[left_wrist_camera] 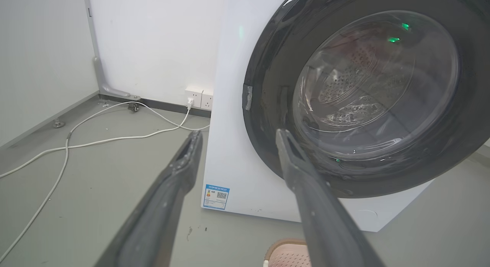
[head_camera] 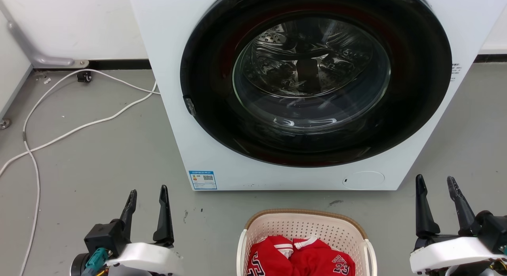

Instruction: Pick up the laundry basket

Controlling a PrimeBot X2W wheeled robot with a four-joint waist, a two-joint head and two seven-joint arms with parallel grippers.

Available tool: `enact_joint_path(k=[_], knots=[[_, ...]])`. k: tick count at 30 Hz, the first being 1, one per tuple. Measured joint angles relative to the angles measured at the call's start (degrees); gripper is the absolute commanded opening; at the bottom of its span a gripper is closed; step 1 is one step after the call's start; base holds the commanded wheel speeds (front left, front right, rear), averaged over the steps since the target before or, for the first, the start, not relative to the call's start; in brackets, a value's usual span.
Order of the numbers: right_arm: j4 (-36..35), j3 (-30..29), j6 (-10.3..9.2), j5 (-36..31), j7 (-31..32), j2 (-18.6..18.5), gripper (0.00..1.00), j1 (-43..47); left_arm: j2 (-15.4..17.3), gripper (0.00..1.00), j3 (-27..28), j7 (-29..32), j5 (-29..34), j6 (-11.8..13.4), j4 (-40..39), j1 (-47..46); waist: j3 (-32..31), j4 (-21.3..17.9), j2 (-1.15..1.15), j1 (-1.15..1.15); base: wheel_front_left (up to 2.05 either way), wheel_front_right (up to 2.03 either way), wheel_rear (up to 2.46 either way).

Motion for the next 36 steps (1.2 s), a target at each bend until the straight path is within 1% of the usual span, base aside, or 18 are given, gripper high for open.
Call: enact_joint_path(k=[16,27,32,36], knots=[[-0.4,-0.11,0.0,-7.1,-1.78,-0.01,1.0,0.86,-0.44,1.0,0.63,-1.81,6.81,-0.04,-0.01,0.74,0.04,0.21,0.0,0.0,0.0,0.0,0.0],[-0.65,-0.07,0.01,-11.06,-3.01,-0.03,1.0,1.07,-0.55,1.0,0.82,-2.87,11.43,-0.51,-0.05,1.15,0.04,0.35,0.0,0.0,0.0,0.0,0.0],[-0.65,-0.03,0.01,-12.71,-3.49,-0.03,1.0,1.1,-0.58,1.0,0.9,-3.35,12.83,-0.54,0.01,1.45,0.06,0.34,0.0,0.0,0.0,0.0,0.0],[-0.6,-0.03,0.01,-12.7,-3.5,-0.03,1.0,1.1,-0.59,1.0,0.91,-3.44,12.63,-0.53,0.15,1.55,0.06,0.26,0.0,0.0,0.0,0.0,0.0]])
